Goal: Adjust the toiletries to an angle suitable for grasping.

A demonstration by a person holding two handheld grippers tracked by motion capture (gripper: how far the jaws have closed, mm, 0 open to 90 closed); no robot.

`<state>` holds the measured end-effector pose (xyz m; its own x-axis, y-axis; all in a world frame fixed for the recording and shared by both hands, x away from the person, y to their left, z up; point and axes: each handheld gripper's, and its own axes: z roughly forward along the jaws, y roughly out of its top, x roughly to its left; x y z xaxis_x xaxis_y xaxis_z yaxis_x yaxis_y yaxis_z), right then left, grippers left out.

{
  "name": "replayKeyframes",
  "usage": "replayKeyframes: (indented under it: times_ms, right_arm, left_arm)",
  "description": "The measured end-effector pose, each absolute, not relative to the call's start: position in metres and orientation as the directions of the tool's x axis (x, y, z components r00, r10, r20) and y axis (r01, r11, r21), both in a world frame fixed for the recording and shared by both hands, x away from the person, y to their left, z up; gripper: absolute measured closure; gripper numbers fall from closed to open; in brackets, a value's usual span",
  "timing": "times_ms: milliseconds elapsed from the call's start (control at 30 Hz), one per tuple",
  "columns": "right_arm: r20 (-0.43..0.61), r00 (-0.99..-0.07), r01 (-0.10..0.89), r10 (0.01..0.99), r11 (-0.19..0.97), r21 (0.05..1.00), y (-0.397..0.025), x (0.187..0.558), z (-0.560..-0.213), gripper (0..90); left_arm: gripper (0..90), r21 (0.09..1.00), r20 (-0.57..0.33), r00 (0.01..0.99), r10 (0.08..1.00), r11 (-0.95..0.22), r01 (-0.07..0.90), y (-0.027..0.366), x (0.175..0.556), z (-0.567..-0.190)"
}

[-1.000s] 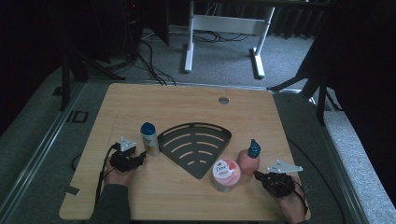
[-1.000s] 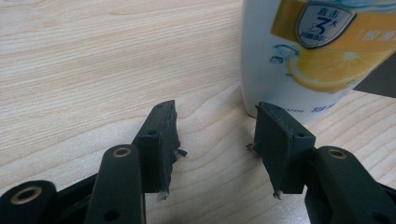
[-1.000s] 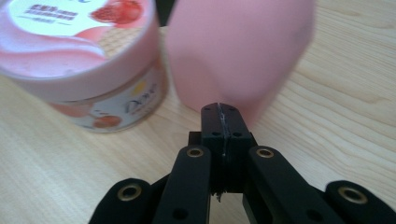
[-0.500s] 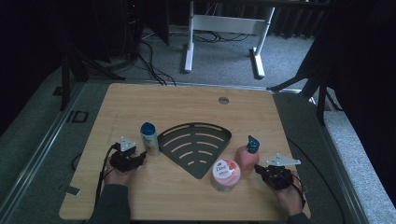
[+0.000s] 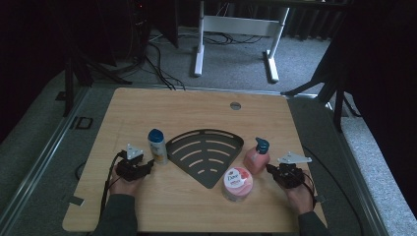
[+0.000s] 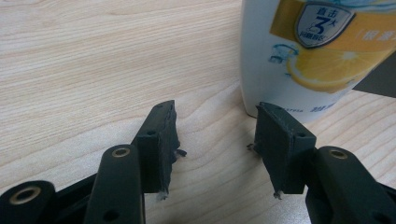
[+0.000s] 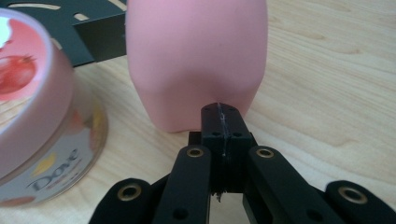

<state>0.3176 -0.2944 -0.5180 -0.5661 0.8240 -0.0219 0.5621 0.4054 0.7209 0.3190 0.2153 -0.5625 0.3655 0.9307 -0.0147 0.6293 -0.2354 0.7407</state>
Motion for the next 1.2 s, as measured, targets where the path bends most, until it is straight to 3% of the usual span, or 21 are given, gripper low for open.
replayKeyframes:
  times_ms: [433, 1200]
  right_arm:
    - [-0.019, -0.591, 0.559, 0.806, 0.426, 0.711, -0.285, 0.317, -0.522, 90.0]
    - [-0.028, -0.535, 0.578, 0.845, 0.390, 0.717, -0.284, 0.349, -0.525, 90.0]
  left_arm:
    - [48.4, 0.740, -0.015, 0.366, 0.930, -0.236, 0.629, 0.215, 0.319, -0.562]
    - [48.1, 0.741, -0.016, 0.367, 0.930, -0.236, 0.629, 0.215, 0.319, -0.563]
